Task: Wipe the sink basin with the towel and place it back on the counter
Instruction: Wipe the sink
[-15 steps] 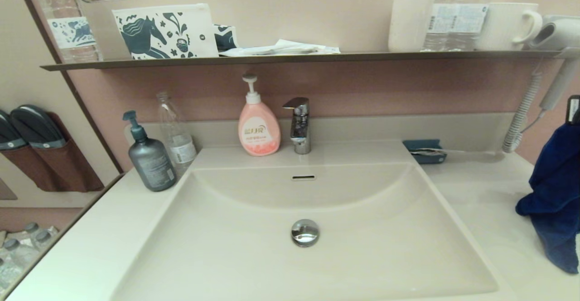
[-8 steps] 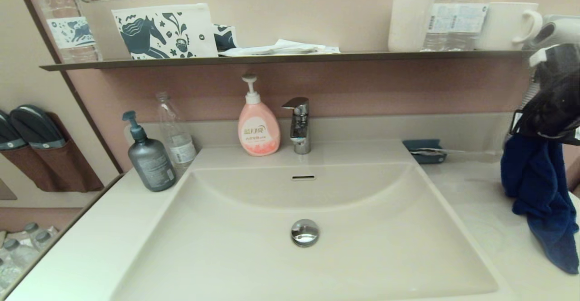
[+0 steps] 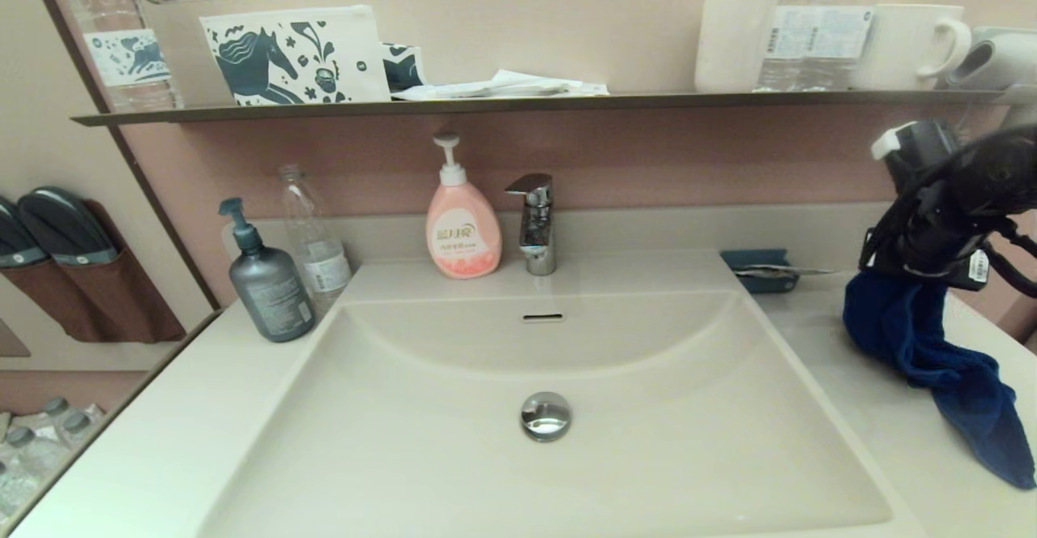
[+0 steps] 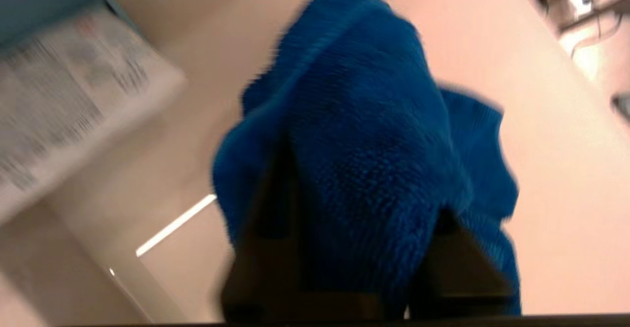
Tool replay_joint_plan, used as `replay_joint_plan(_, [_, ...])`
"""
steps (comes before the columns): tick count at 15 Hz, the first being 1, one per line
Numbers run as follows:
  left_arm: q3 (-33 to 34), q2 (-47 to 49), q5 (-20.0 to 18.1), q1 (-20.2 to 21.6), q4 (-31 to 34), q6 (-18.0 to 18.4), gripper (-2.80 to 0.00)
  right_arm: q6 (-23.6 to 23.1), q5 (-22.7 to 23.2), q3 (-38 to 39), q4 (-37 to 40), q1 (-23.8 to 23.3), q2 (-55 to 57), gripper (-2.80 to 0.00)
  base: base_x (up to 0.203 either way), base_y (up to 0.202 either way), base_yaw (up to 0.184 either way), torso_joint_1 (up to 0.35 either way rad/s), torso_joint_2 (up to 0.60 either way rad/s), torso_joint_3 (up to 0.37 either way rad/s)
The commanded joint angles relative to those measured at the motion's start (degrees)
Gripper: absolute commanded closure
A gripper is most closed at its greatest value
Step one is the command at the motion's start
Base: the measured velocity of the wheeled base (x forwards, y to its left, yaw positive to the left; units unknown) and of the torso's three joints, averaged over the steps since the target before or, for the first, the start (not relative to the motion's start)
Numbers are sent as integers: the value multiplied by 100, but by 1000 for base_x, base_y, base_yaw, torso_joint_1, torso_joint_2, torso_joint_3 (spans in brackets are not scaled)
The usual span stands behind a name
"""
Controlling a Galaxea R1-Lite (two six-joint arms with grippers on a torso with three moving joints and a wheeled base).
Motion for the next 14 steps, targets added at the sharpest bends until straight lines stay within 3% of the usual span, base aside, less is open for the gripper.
replay_joint_plan(1, [0, 1, -1, 1, -2, 1, 0, 190, 13, 198, 247, -20, -189, -280, 0, 0, 0, 0, 0, 0])
replay_joint_plan(5, [0, 3, -1, 1, -2, 1, 0, 206, -28, 1183, 372, -38, -493, -280, 0, 0, 0, 0, 0, 0])
replay_joint_plan(8, [0, 6, -1, 1, -2, 1, 0, 38, -40, 1343, 957, -253, -813, -280, 0, 0, 0, 0, 0, 0])
replay_joint_plan(11, [0, 5, -1, 1, -2, 1, 0, -425, -39, 1363, 1866, -520, -1105, -280, 0, 0, 0, 0, 0, 0])
replay_joint_plan(14, [0, 6, -1, 2, -2, 1, 0, -927, -34, 1367, 2013, -808, -1539, -280, 0, 0, 0, 0, 0, 0])
